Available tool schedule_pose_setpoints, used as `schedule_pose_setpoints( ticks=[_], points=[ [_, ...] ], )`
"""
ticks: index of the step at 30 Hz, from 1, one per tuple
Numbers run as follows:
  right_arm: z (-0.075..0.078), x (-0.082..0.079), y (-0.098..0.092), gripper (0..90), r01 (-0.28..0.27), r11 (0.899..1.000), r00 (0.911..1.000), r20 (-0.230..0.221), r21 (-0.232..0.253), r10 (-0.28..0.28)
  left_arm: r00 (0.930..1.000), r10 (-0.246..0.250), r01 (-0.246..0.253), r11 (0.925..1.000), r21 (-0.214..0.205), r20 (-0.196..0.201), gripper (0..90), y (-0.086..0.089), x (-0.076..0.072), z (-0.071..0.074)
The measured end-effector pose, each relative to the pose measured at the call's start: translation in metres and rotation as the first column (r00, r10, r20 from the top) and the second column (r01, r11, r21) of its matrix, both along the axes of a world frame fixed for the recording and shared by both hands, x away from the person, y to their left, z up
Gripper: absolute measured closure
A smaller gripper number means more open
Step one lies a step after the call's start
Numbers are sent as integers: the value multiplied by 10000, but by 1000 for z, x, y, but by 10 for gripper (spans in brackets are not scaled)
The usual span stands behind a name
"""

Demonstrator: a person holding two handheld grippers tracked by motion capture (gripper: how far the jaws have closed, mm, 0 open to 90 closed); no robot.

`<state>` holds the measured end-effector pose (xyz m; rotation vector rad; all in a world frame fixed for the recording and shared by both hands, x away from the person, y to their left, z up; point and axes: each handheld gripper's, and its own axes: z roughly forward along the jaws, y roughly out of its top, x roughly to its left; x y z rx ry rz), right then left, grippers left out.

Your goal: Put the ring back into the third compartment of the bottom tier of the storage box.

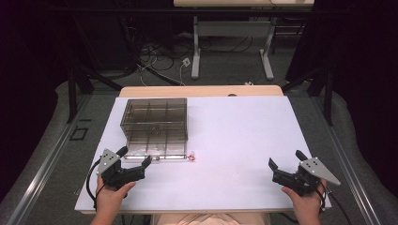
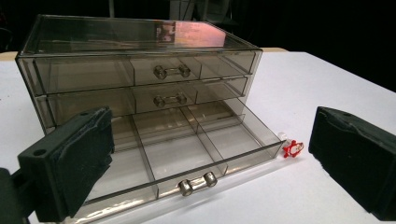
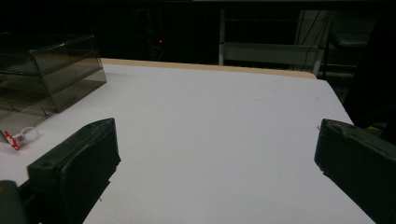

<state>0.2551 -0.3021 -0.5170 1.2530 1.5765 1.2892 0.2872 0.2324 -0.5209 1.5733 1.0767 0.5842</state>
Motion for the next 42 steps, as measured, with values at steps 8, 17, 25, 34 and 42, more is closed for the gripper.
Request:
schedule_pose_setpoints(
  ticks=[8, 17, 25, 34, 42],
  points=[
    [-4, 2, 0, 0, 119, 9999, 9999, -66, -82, -120, 9999, 97, -97, 10000, 9, -76, 5, -5, 0, 3],
    [-6, 5, -1, 0, 323, 9995, 9992, -243, -49, -324, 9999, 8, -7, 10000, 48, -125, 5, -18, 5, 14],
    [-8, 6, 0, 0, 285, 9995, 9986, -444, -121, -290, 9995, -311, 310, 9995, -41, -95, 6, -31, 8, 26],
    [-11, 9, 1, 0, 197, 9997, 9984, -528, -158, -205, 9988, -450, 455, 9987, 250, -212, 26, -50, 21, 35],
    [-11, 9, 0, 4, 273, 9995, 9979, -579, -172, -282, 9973, -706, 710, 9972, 225, -186, 52, -69, 29, 45]
  ],
)
